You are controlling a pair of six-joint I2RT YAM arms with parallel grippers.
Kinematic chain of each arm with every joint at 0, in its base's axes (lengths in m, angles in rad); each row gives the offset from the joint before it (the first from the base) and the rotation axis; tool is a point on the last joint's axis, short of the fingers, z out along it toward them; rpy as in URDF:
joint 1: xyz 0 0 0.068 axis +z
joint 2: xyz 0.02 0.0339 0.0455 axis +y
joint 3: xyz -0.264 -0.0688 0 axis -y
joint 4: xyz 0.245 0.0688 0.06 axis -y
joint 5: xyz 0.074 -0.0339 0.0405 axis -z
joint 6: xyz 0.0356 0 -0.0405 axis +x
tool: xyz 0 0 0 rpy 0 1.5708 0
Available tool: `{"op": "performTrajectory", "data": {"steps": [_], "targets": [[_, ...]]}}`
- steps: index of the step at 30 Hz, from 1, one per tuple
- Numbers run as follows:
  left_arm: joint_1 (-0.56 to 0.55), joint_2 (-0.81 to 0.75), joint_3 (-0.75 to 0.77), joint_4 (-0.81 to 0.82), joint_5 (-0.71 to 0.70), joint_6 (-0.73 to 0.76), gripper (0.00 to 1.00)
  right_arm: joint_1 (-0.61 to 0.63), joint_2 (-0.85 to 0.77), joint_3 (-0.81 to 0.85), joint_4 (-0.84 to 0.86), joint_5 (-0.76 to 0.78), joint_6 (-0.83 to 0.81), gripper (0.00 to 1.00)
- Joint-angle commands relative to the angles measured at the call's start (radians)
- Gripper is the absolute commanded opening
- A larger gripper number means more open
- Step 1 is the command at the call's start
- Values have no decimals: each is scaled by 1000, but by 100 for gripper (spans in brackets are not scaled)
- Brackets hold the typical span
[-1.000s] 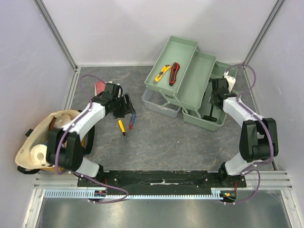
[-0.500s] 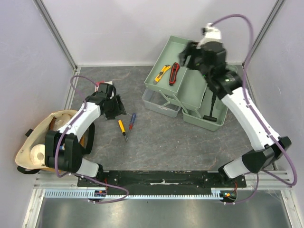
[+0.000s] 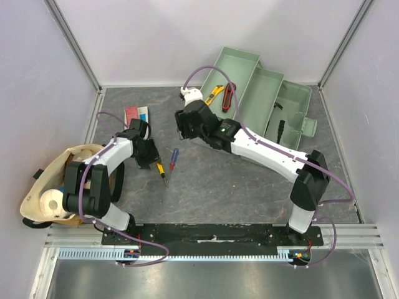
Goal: Pack the tool kit
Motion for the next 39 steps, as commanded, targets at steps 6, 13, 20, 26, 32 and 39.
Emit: {"op": "performTrajectory", "data": {"steps": [6, 13, 20, 26, 32, 39], "targets": [[18, 60, 15, 84, 77, -7, 64, 66, 68, -51, 42, 45, 51, 61], [18, 128, 53, 69, 63, -16, 65, 82, 149, -74, 54, -9, 70, 62], [21, 169, 63, 72, 70, -27, 65, 93, 272, -55, 68, -45, 71, 66], [24, 194, 60, 72, 50, -11, 61, 95, 353, -34, 104, -35, 93, 70], [23, 221, 57, 28, 4, 4, 52, 105, 407, 18, 88, 71, 159, 70], [-3, 200, 32, 3, -27, -4, 28, 133, 418, 14, 82, 195, 197, 69]]}}
